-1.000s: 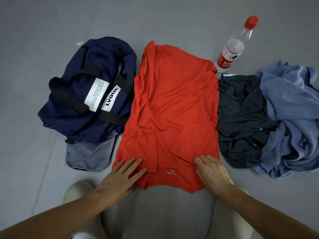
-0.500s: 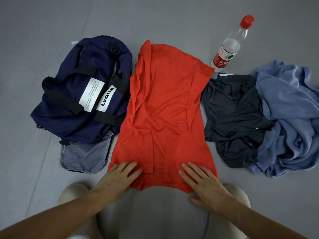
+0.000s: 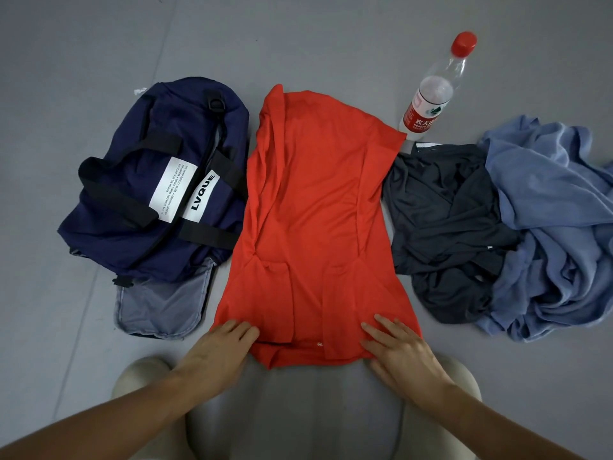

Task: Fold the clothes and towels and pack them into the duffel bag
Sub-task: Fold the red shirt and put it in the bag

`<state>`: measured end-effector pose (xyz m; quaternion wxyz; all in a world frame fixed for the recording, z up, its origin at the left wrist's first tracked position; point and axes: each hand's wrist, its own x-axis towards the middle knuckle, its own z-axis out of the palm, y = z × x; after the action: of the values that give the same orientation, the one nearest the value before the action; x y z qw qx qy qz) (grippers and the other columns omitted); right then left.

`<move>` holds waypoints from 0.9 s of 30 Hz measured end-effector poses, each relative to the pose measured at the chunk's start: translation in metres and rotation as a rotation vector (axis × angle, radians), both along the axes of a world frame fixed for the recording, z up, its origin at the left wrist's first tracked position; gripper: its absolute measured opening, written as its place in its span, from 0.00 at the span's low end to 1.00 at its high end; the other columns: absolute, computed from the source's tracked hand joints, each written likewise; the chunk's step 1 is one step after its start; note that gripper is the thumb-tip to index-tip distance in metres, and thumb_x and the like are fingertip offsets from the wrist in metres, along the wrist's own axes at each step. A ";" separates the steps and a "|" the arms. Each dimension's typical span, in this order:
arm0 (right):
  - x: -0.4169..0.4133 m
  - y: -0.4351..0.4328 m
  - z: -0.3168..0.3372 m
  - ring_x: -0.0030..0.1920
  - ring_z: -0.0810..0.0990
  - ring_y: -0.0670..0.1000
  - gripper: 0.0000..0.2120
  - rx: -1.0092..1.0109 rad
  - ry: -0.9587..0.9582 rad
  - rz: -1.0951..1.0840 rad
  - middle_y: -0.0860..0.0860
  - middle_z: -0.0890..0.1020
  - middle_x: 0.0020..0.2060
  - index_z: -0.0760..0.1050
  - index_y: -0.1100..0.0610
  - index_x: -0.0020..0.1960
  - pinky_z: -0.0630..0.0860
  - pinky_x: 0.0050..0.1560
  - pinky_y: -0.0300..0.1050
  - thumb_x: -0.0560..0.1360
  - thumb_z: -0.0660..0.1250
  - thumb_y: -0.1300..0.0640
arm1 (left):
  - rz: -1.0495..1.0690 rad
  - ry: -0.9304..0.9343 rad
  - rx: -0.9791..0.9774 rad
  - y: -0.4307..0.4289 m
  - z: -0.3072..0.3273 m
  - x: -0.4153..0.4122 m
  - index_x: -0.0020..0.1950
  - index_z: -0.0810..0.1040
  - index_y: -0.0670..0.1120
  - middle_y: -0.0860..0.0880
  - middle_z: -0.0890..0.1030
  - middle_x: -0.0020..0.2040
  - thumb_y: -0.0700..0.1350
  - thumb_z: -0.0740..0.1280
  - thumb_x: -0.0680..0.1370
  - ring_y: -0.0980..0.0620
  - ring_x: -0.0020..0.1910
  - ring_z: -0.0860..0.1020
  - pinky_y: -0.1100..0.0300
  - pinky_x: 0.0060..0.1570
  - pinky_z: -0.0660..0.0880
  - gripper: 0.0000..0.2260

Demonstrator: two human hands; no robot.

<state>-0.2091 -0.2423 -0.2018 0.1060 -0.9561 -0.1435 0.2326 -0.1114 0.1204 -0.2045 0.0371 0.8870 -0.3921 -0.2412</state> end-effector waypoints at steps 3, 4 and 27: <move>0.012 0.006 0.021 0.61 0.79 0.49 0.16 0.027 0.172 -0.099 0.44 0.84 0.54 0.82 0.46 0.49 0.80 0.54 0.46 0.71 0.56 0.47 | 0.061 0.159 0.007 -0.005 0.014 -0.005 0.59 0.68 0.54 0.54 0.81 0.44 0.48 0.59 0.73 0.52 0.38 0.80 0.60 0.36 0.74 0.14; 0.016 0.006 0.024 0.59 0.80 0.50 0.17 0.028 0.234 -0.106 0.45 0.83 0.53 0.80 0.47 0.52 0.78 0.54 0.46 0.72 0.55 0.47 | 0.097 0.241 0.020 -0.008 0.019 -0.002 0.59 0.67 0.56 0.54 0.81 0.45 0.48 0.56 0.76 0.50 0.40 0.79 0.57 0.39 0.73 0.12; 0.048 -0.030 -0.036 0.80 0.48 0.58 0.40 -0.168 -0.090 0.068 0.52 0.50 0.81 0.49 0.50 0.82 0.53 0.75 0.67 0.78 0.51 0.28 | -0.114 -0.094 0.132 -0.015 -0.028 0.057 0.83 0.48 0.52 0.44 0.52 0.82 0.67 0.56 0.78 0.43 0.80 0.54 0.43 0.76 0.48 0.38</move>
<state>-0.1612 -0.2728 -0.2382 0.0111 -0.9656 -0.1607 0.2042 -0.0548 0.1058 -0.2326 -0.0535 0.8742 -0.4263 -0.2263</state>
